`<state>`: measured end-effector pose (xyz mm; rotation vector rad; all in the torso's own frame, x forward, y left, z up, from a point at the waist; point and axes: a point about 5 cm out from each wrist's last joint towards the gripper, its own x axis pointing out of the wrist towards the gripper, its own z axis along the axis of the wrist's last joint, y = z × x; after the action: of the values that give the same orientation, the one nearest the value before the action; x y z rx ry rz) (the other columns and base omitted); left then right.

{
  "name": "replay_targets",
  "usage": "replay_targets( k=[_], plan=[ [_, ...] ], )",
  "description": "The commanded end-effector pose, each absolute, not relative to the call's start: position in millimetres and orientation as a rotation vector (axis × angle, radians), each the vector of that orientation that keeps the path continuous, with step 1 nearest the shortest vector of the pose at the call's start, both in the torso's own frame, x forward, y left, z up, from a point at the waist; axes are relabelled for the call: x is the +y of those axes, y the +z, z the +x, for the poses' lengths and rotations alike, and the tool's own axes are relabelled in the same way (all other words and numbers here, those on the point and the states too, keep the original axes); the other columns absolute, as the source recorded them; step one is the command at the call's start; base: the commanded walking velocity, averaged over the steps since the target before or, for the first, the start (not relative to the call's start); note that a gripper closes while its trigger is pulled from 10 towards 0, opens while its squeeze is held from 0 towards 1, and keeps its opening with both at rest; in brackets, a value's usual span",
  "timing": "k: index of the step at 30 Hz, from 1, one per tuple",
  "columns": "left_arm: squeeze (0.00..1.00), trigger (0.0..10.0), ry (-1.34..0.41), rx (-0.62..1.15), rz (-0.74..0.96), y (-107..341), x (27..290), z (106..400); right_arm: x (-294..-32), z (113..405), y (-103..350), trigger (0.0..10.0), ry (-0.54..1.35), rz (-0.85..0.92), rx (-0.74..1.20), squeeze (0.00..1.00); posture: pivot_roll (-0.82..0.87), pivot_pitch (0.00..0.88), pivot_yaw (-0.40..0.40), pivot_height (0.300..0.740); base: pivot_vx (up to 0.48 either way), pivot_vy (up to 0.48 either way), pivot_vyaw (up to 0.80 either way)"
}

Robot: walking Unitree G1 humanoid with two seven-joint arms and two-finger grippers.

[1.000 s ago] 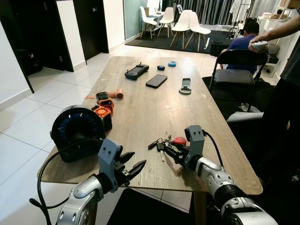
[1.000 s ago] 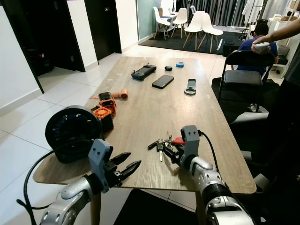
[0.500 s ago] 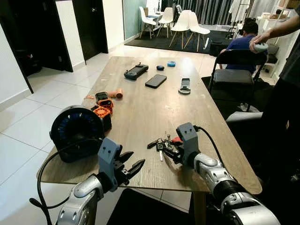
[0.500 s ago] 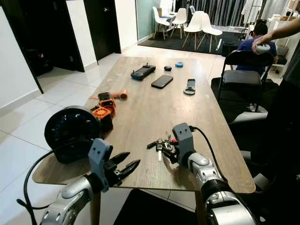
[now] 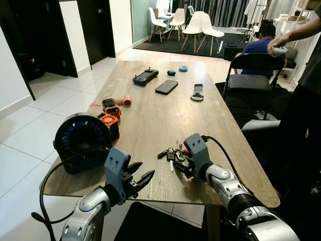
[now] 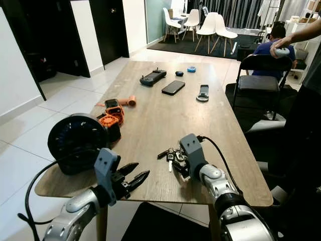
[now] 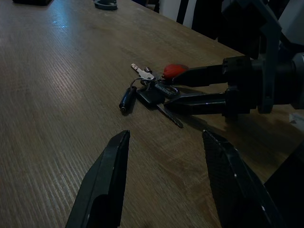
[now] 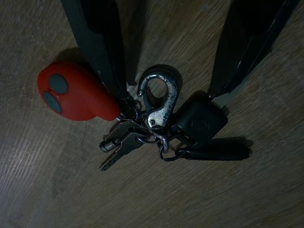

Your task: Hang keys on a hook

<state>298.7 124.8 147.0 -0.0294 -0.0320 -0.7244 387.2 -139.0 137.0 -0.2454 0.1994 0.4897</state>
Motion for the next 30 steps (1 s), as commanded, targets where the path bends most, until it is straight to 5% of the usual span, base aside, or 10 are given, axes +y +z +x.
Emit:
replay_targets(
  k=[1,13,14,17,18,19,23,24,25,30],
  plan=[
    [0.0,10.0,-0.726,-0.017,-0.033,144.3,123.5,298.6,-141.4,380.4,121.4,10.0,0.5,-0.252,0.245,0.0,0.03,0.14,-0.003,0.74,0.0,0.0,0.0],
    [0.0,10.0,-0.736,-0.011,-0.018,143.4,121.3,299.2,-145.2,381.6,122.1,10.0,0.461,-0.24,0.232,0.0,0.04,0.142,-0.001,0.74,0.0,0.0,0.0],
    [0.0,10.0,-0.737,-0.009,-0.006,143.0,121.2,299.3,-146.5,382.1,122.5,9.2,0.446,-0.231,0.232,0.0,0.04,0.141,-0.001,0.74,0.0,0.0,0.0],
    [0.0,10.0,-0.737,-0.008,-0.002,142.8,121.0,299.3,-146.8,382.2,122.3,9.2,0.442,-0.226,0.233,0.0,0.04,0.142,-0.001,0.74,0.0,0.0,0.0],
    [0.0,10.0,-0.737,-0.008,-0.001,142.6,121.0,299.5,-147.1,382.0,121.9,6.0,0.438,-0.22,0.233,0.0,0.04,0.142,0.0,0.74,0.0,0.0,0.0],
    [0.0,10.0,-0.736,-0.007,-0.001,142.5,120.7,299.6,-147.6,381.7,121.0,0.0,0.432,-0.208,0.234,0.0,0.04,0.141,0.001,0.74,0.0,0.0,0.0],
    [0.0,10.0,-0.736,-0.007,0.0,142.3,120.2,299.9,-148.6,381.3,119.8,0.0,0.425,-0.202,0.236,0.0,0.04,0.142,0.001,0.74,0.0,0.0,0.0],
    [0.0,10.0,-0.737,-0.006,0.0,142.3,120.1,300.1,-149.1,381.2,119.5,4.2,0.421,-0.206,0.238,0.0,0.04,0.142,0.002,0.74,0.0,0.0,0.0],
    [0.0,10.0,-0.737,-0.006,0.001,142.3,120.1,300.3,-149.7,381.2,119.0,10.0,0.415,-0.215,0.241,0.0,0.04,0.142,0.002,0.74,0.0,0.0,0.0],
    [0.0,10.0,-0.738,-0.003,0.003,142.1,119.4,300.7,-150.5,381.1,118.4,10.0,0.409,-0.22,0.244,0.0,0.04,0.14,0.002,0.74,0.0,0.0,0.0]
  ],
)
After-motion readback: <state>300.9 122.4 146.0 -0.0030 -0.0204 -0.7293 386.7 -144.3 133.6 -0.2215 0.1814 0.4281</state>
